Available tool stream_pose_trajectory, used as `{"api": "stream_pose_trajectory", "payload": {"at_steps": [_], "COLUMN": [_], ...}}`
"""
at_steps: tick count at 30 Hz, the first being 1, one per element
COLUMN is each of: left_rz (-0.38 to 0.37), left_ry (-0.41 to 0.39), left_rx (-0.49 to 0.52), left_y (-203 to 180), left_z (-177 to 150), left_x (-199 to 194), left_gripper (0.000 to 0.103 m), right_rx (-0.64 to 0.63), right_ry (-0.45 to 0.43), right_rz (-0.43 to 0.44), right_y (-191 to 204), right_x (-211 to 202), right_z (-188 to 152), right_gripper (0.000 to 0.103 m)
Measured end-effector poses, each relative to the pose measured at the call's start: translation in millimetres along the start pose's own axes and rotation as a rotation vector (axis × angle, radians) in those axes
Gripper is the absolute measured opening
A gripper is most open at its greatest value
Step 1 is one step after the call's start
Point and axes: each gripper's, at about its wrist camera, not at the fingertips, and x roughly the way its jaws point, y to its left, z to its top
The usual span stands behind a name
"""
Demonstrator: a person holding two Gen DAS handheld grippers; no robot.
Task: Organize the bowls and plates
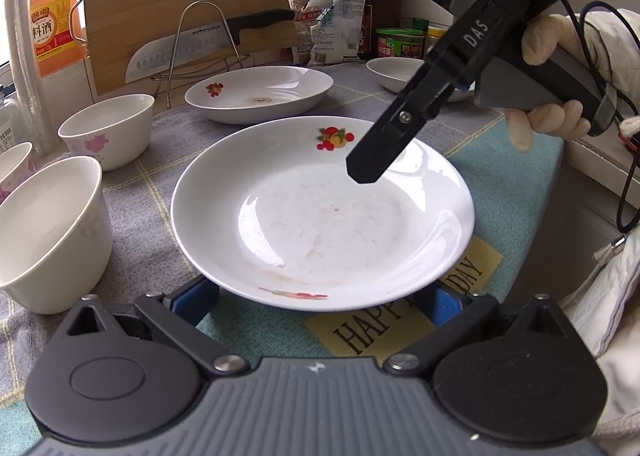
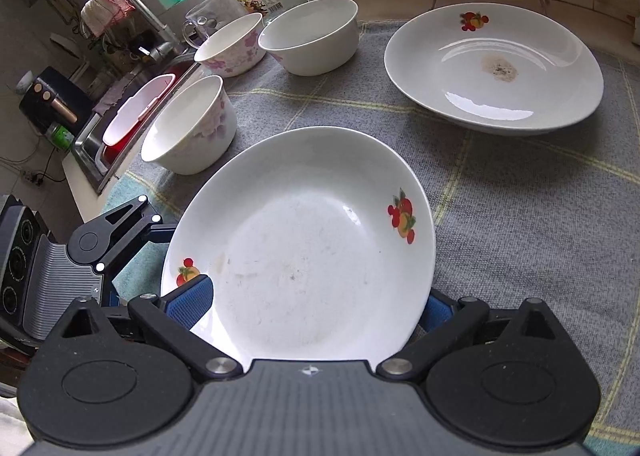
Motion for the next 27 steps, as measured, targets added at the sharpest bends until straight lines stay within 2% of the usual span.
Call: {"api": "stream_pose_trajectory", "payload": {"at_steps": [13, 27], "left_rz": [-0.036, -0.058], "left_ry": [0.004, 0.005], "left_rx": [0.04, 0.058], "left_y": [3, 6], "left_z": [2, 2], "left_x": [3, 2], "left_gripper": [0.103, 0.103], "right_rx": [-0.002, 0.055], "right_ry": [0.077, 0.12], "right_rz": [0.057, 0.094], "right_y": [-10, -17], "right_x": [13, 18], "right_z": [32, 45], "right_gripper": [0.103, 0.103]}}
